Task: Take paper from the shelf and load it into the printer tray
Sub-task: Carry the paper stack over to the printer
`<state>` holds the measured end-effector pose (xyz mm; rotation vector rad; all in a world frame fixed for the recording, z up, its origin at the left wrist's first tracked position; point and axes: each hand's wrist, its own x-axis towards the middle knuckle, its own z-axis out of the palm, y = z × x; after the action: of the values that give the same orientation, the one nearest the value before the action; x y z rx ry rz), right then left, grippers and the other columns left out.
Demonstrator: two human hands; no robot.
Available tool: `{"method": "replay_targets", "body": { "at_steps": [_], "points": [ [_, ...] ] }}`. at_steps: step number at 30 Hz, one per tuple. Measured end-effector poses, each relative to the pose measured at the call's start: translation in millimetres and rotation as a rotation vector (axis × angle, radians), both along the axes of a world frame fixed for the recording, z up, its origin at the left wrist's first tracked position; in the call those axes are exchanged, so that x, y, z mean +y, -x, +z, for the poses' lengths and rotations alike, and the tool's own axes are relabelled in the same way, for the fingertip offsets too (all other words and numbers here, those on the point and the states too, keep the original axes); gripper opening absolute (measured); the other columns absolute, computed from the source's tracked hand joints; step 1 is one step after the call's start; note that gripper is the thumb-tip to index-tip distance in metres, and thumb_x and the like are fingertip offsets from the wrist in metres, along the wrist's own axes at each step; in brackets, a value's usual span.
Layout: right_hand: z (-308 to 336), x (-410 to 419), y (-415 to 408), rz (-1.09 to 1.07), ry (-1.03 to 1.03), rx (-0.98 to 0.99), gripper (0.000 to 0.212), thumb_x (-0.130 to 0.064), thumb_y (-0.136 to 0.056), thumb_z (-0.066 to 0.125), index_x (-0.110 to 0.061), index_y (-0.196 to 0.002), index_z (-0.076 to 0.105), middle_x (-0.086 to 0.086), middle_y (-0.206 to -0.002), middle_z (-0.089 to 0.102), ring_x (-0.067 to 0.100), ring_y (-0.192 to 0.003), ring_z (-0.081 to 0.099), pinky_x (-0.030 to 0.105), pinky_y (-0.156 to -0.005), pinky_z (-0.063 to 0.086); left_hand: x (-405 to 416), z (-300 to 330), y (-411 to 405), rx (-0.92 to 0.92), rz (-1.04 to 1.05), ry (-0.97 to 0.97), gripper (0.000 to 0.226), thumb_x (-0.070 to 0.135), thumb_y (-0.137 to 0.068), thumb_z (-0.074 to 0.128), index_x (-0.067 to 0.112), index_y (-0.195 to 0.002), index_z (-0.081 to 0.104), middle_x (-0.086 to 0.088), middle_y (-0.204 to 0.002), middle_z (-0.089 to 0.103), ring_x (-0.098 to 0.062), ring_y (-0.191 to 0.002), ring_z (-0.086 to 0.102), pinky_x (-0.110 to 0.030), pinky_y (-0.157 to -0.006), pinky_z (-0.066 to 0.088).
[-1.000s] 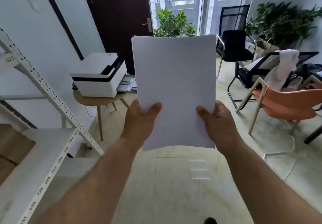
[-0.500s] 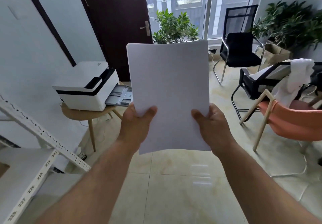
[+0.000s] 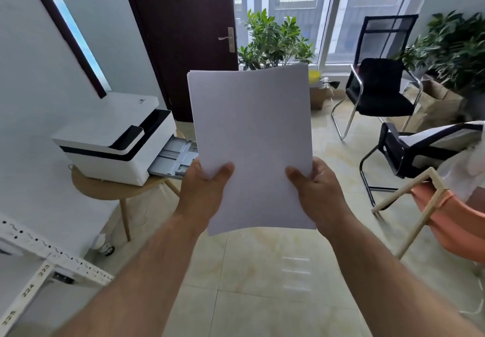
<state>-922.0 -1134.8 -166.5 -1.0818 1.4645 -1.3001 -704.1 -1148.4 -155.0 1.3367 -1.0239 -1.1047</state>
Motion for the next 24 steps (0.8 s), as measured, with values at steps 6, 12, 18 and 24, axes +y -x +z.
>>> {"method": "replay_targets", "body": {
  "at_steps": [6,12,18,24],
  "points": [
    [-5.5,-70.8,11.7,0.027,-0.008,-0.013,0.016,-0.02,-0.101,0.066,-0.019,-0.117,0.066,0.002,-0.112,0.078,0.028,-0.1,0.076,0.049,-0.088,0.064,-62.1,-4.4,12.0,-0.011,0.039,-0.005,0.025,0.021,-0.09,0.079,0.02,-0.114,0.07,0.001,-0.106,0.081,-0.024,-0.098,0.078,-0.054,-0.093,0.061],
    [-10.4,-144.4,44.3,0.077,-0.004,-0.005,0.016,-0.02,-0.1,0.067,-0.019,-0.117,0.065,0.002,-0.11,0.078,0.027,-0.099,0.076,0.051,-0.09,0.063,-125.1,-4.9,43.4,-0.124,0.094,-0.01,0.029,0.033,-0.087,0.08,0.023,-0.112,0.072,0.003,-0.105,0.081,-0.021,-0.097,0.078,-0.052,-0.09,0.062],
    [-9.9,-219.4,87.0,0.166,-0.017,-0.028,0.017,-0.023,-0.098,0.069,-0.021,-0.115,0.066,0.002,-0.109,0.08,0.027,-0.098,0.078,0.056,-0.092,0.062,-178.5,0.0,89.2,-0.152,0.207,-0.014,0.023,0.031,-0.09,0.079,0.02,-0.109,0.07,0.003,-0.103,0.079,-0.018,-0.094,0.076,-0.035,-0.078,0.06],
    [-22.5,-280.3,105.3,0.237,-0.039,-0.041,0.018,-0.023,-0.098,0.07,-0.02,-0.116,0.068,0.002,-0.108,0.081,0.027,-0.096,0.079,0.055,-0.091,0.063,-221.7,-5.2,111.1,-0.138,0.255,-0.022,0.024,0.026,-0.092,0.077,0.02,-0.115,0.072,0.005,-0.106,0.081,-0.016,-0.097,0.077,-0.042,-0.088,0.062]
  ]
}}
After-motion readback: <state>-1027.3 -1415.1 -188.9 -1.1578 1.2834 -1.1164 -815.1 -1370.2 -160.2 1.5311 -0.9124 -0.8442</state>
